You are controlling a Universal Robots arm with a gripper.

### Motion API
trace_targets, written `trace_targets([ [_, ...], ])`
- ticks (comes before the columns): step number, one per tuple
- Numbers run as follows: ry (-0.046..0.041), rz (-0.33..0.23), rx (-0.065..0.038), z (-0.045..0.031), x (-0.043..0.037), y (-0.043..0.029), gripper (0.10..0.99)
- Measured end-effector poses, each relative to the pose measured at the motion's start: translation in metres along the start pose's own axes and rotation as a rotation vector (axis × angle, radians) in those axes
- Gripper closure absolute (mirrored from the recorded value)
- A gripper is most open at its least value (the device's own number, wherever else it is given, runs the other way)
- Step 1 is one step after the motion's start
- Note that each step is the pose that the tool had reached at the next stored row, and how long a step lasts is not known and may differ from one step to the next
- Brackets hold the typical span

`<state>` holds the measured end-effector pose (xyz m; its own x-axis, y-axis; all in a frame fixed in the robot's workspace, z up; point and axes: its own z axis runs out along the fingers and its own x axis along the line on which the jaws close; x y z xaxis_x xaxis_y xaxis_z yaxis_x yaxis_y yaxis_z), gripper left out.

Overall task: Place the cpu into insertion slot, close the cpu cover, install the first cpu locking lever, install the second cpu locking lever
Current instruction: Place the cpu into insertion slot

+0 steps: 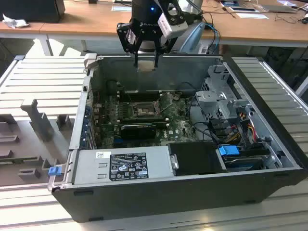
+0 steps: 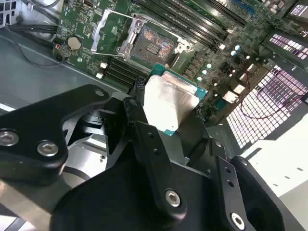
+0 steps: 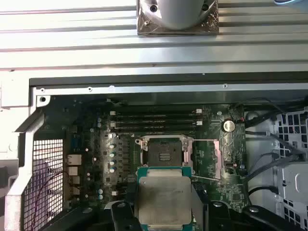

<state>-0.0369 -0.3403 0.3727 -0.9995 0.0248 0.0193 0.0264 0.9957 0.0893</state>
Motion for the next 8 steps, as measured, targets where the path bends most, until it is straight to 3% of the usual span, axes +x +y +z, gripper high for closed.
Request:
trace_targets([
  [3, -0.0039, 0.045, -0.001, 0.0001, 0.0, 0.0, 0.557],
  [8, -0.0041, 0.046, -0.001, 0.0022, -0.0001, -0.0007, 0.557],
])
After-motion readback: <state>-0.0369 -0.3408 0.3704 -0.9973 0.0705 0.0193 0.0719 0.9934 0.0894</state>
